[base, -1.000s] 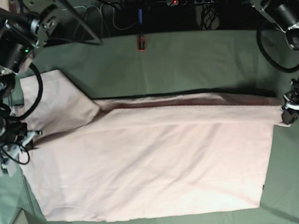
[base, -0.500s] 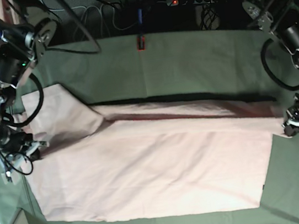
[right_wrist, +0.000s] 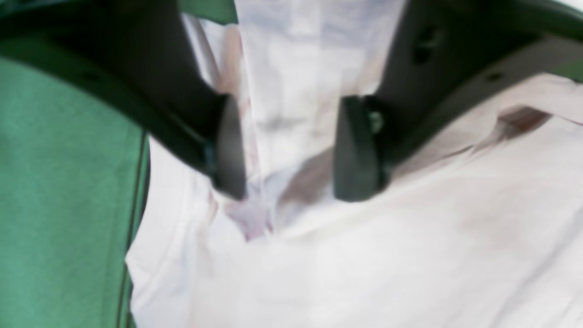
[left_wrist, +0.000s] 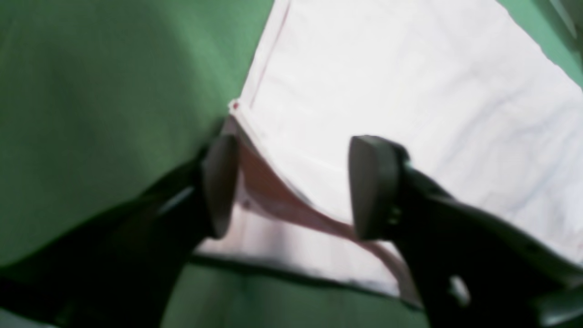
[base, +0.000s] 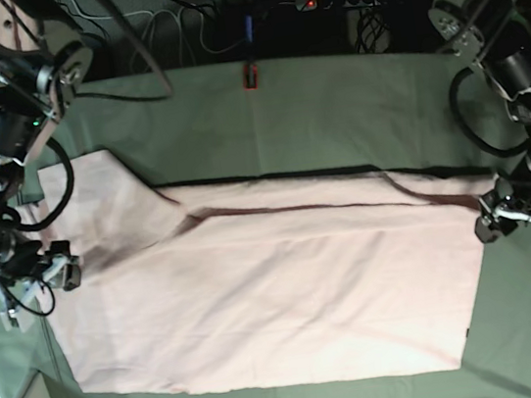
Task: Layout the t-shirt on the table in an organized manner, then fold the t-shirt properly
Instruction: 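Lift the shirt edges with both grippers and fold them over the body, then lay the folded edge down with both grippers, pulling it taut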
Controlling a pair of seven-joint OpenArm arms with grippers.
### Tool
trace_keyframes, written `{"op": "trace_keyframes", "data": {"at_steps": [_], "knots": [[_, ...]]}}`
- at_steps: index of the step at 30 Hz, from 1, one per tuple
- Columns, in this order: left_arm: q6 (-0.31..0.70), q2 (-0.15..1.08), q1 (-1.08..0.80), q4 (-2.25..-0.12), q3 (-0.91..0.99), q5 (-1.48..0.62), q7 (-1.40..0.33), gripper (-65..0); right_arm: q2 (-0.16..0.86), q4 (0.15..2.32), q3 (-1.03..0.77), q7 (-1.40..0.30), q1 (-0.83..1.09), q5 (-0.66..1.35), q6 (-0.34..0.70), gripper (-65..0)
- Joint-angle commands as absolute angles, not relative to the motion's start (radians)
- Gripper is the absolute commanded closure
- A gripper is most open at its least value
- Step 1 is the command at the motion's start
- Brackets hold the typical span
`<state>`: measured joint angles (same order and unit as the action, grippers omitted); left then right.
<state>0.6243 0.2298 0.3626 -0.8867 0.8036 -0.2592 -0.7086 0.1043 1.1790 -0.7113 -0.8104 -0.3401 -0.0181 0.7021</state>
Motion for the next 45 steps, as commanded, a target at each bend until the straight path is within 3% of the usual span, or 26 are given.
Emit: {"op": "trace_keyframes", "data": {"at_steps": [1,11,15,27,35,37,42,45], "knots": [[0.636,0.248,0.390,-0.905,0.802,-0.285,-0.670,-39.5,0.133,1.198,-0.714,-0.794,-0.361,0.001,0.698,-38.0],[0.639,0.243,0.211,-1.055,0.808,-0.285,-0.679,-36.9,0.170,1.199,-0.800,-0.794,-0.283,0.002,0.698,-38.8],[0.639,0.246,0.151,-1.035,0.802,-0.282,-0.570,-36.9,0.170,1.199,-0.819,-0.792,-0.252,0.004,0.698,-38.8],[0.638,0.271,0.277,-0.786,0.797,-0.275,-0.504,-36.8,0.166,1.201,-0.819,-0.792,-0.199,0.005,0.698,-38.8],[0.625,0.295,0.306,-0.713,0.674,-0.277,-0.501,-36.1,0.162,1.316,-0.819,-0.789,-0.150,0.005,0.698,-38.8],[0.625,0.295,0.306,-0.704,0.679,-0.277,-0.501,-30.3,0.165,1.323,-0.819,-0.789,-0.150,0.005,0.698,-38.8],[0.625,0.295,0.282,-0.707,0.679,-0.277,-0.501,-0.2,0.170,1.316,-0.819,-0.786,-0.150,0.005,0.698,-38.8],[0.625,0.295,0.280,-0.713,0.679,-0.277,-0.501,-1.8,0.170,1.268,-0.819,-0.782,-0.160,0.004,0.698,-38.8]]}}
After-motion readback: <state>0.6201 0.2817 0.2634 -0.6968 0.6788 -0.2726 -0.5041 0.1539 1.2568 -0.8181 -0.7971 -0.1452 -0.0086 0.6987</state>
